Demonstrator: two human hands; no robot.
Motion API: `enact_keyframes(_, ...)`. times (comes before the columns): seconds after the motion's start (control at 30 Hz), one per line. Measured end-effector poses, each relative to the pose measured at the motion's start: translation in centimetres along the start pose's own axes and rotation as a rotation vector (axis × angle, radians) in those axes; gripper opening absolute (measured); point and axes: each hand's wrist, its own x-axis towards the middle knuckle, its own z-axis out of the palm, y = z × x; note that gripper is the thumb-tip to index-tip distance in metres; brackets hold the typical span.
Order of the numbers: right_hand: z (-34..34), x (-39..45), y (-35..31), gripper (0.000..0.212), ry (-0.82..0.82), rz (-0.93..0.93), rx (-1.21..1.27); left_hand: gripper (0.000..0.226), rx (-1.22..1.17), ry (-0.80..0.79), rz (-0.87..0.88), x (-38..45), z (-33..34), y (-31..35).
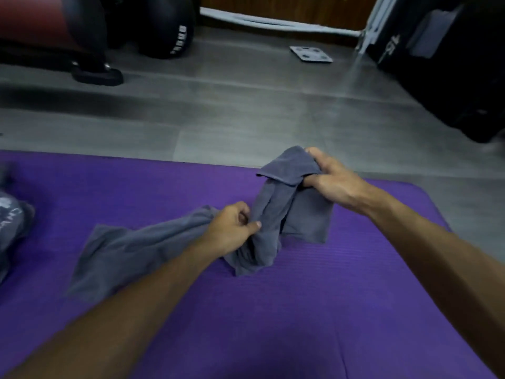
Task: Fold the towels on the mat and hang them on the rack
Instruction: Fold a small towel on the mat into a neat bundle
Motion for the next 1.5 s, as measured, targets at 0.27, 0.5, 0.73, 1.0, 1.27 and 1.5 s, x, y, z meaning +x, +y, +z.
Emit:
enact_keyframes(0.27, -7.9, -12.8, 8.9, 0.02, 0.179, 0.179, -0.73, 0.029, 0.292, -0.075, 0.282, -0.1, 9.6, 1.7)
enact_keyframes(0.5, -4.4, -16.9, 19.0, 0.045, -0.177, 0.604, -0.465, 0.028, 0.896, -0.376, 0.438, -1.3, 16.2, -1.5)
enact_keyframes(0.73, -0.6, -14.4, 22.8, 0.022, -0.18, 0.568, -0.601, 0.023, 1.054, -0.428, 0.525, -1.2, 15.6, -3.0)
enact_keyframes(1.0, -7.5, -13.6, 25.3, 0.034, 0.541, 0.556, -0.103, 0.035, 0.63, -0.424, 0.351, 3.6, 16.7, 1.7)
enact_keyframes(1.27, -10.4, -12.1, 26.3, 0.032, 0.705, 0.445, 0.494, 0.02, 0.379, -0.365, 0.247, 8.5, 16.9, 3.6)
enact_keyframes(1.5, -15.3, -9.9, 26.0, 0.025, 0.538, 0.439, 0.785, 0.013, 0.48, -0.615, -0.029, 11.6, 19.2, 5.9)
